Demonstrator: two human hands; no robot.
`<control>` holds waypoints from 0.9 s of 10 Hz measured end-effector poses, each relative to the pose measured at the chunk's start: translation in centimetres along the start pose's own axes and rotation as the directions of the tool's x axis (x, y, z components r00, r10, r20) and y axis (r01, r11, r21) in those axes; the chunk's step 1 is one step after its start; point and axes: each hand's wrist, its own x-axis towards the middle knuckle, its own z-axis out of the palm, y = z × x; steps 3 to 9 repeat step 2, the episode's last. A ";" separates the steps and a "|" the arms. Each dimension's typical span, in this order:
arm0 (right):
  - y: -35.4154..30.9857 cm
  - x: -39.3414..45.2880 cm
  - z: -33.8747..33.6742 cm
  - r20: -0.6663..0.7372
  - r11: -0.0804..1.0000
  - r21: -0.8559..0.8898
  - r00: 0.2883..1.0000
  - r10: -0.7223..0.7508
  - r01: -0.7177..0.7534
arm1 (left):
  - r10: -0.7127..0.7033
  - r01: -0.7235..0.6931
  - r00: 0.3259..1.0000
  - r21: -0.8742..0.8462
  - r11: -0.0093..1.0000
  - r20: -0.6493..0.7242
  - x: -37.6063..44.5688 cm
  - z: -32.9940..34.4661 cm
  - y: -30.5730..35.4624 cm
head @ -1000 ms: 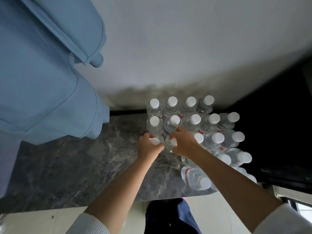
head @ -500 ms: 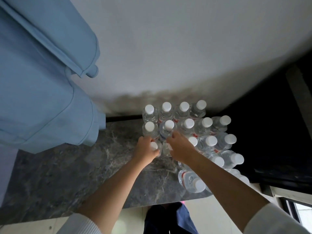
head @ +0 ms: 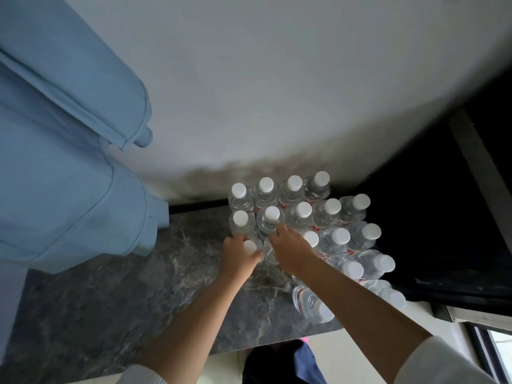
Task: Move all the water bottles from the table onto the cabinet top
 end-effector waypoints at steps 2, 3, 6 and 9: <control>0.0 -0.3 -0.5 0.007 1.000 0.001 1.000 0.005 -0.005 | 0.241 -0.213 0.969 0.301 0.929 -0.060 -1.0 -0.5 -0.4; 0.0 -0.3 -0.5 0.007 1.000 0.001 1.000 0.005 -0.005 | 0.241 -0.213 0.969 0.301 0.929 -0.060 -1.0 -0.5 -0.4; 0.0 -0.3 -0.5 0.007 1.000 0.001 1.000 0.005 -0.005 | 0.241 -0.213 0.969 0.301 0.929 -0.060 -1.0 -0.5 -0.4; 0.0 -0.3 -0.5 0.007 1.000 0.001 1.000 0.005 -0.005 | 0.241 -0.213 0.969 0.301 0.929 -0.060 -1.0 -0.5 -0.4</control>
